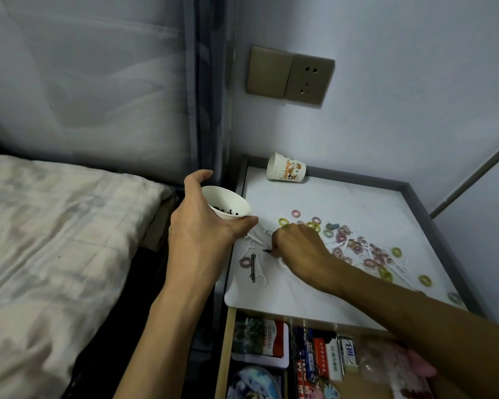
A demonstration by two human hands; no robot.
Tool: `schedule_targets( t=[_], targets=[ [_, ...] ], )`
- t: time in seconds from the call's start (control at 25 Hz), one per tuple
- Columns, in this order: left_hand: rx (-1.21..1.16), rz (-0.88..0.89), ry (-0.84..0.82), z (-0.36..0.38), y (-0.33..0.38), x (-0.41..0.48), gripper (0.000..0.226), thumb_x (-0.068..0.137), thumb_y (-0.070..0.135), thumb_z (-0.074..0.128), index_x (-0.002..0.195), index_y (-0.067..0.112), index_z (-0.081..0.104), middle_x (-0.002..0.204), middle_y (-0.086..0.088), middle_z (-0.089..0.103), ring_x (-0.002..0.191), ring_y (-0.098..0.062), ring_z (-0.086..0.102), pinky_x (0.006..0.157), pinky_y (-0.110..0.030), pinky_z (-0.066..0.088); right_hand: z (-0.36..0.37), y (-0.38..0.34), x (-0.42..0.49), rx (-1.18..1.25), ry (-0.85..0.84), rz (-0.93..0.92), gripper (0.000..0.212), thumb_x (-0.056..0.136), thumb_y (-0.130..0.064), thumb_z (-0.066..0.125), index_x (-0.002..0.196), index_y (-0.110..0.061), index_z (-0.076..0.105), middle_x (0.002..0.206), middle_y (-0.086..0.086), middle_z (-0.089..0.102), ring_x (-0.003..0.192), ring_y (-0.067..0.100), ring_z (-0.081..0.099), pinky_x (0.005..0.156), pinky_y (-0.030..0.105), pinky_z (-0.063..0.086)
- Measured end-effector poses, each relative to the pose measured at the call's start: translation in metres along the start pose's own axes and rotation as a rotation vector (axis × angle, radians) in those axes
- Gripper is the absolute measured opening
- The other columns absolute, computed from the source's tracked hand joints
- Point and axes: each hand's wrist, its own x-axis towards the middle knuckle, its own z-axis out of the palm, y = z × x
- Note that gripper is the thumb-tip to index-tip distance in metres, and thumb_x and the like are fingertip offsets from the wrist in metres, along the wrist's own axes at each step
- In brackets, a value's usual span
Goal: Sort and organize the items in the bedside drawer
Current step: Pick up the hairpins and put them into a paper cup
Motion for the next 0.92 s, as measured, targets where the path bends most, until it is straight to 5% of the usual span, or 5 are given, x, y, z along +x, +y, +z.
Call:
schedule_targets(
  t=[0.2,0.36,0.6,0.8,0.92],
  targets=[
    [0.000,0.003,0.005,-0.002,0.001,-0.001,0.090,0.061,0.031,0.091,0.136,0.026,0.042,0.109,0.006,0.055,0.105,-0.017,0.056,0.083,-0.025,0.043,0.004,-0.002,-0.012,-0.094,0.069,-0.155,0.021,0.058,0.013,0.068,0.071,-0.003,0.062,0.071,0.015,0.063,0.065,0.034,0.062,0.054,0.032,0.037],
    [0.000,-0.005,0.009,-0.004,0.002,-0.002,0.090,0.061,0.030,0.090,0.137,0.026,0.042,0.109,0.005,0.055,0.106,-0.017,0.055,0.083,-0.024,0.042,-0.005,0.007,-0.005,0.375,0.187,0.011,0.007,0.094,-0.010,0.058,0.091,-0.012,0.064,0.087,0.002,0.062,0.083,0.020,0.059,0.073,0.034,0.049],
    [-0.002,-0.004,0.008,-0.005,0.002,-0.002,0.089,0.062,0.030,0.090,0.137,0.026,0.042,0.109,0.006,0.054,0.107,-0.017,0.055,0.082,-0.024,0.041,-0.009,0.007,-0.004,0.877,0.182,0.153,0.010,0.098,-0.010,0.055,0.097,-0.014,0.064,0.079,-0.004,0.071,0.068,0.001,0.066,0.058,0.012,0.047],
    [-0.003,-0.008,0.031,-0.006,-0.002,0.001,0.089,0.060,0.031,0.091,0.134,0.027,0.043,0.114,0.002,0.060,0.105,-0.018,0.057,0.085,-0.029,0.047,-0.011,0.006,0.005,0.081,0.216,-0.536,0.015,0.085,-0.015,0.074,0.099,-0.018,0.077,0.086,-0.001,0.074,0.078,0.017,0.068,0.070,0.025,0.049],
    [0.009,-0.008,0.043,-0.008,-0.002,0.001,0.089,0.060,0.030,0.091,0.135,0.026,0.042,0.115,0.002,0.059,0.106,-0.018,0.057,0.084,-0.028,0.047,-0.015,-0.006,0.019,0.001,0.225,-0.806,0.008,0.085,-0.016,0.073,0.091,-0.020,0.076,0.084,0.000,0.071,0.082,0.021,0.066,0.075,0.035,0.053]
  ],
)
